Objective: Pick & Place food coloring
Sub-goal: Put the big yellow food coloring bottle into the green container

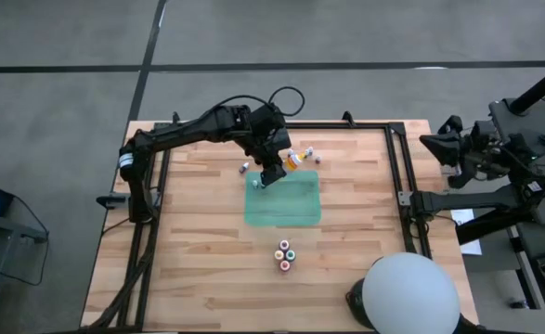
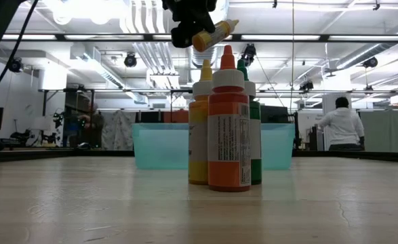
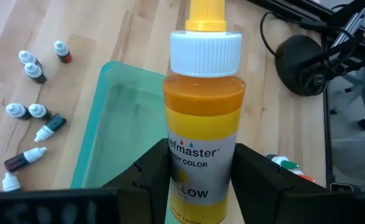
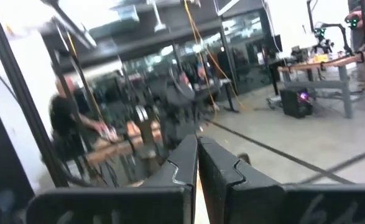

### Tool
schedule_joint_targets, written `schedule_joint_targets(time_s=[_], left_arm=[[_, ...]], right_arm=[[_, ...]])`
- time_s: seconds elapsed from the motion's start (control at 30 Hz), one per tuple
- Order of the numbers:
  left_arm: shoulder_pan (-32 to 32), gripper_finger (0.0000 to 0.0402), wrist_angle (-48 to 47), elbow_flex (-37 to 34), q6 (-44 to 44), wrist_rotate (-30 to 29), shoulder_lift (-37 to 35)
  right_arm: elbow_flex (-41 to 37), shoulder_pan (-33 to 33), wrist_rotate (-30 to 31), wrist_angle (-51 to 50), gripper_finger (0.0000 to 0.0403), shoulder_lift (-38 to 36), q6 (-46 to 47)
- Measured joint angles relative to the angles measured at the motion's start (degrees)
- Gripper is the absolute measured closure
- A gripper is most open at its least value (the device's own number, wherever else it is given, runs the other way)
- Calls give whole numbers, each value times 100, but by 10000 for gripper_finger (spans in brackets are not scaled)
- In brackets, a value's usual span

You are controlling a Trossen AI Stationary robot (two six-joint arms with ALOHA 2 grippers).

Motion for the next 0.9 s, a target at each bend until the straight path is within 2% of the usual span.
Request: schedule_joint_targets(time_s=[0.1,0.23,0.53,0.7,0.9], left_arm=[[-2,275,-54,44,85,0,0],[-2,275,-76,146,116,2,-7],[-2,275,-285,488,185,0,-7],[-2,275,-442,661,284,-1,-11],[-2,275,-547,795,402,0,-11]], right_arm=[[-11,0,13,376,394,41,-140],[-11,-1,398,643,394,295,-58],[19,-2,584,670,388,1396,-62],[163,0,581,665,348,1835,-45],[699,-1,455,80,263,2292,396]])
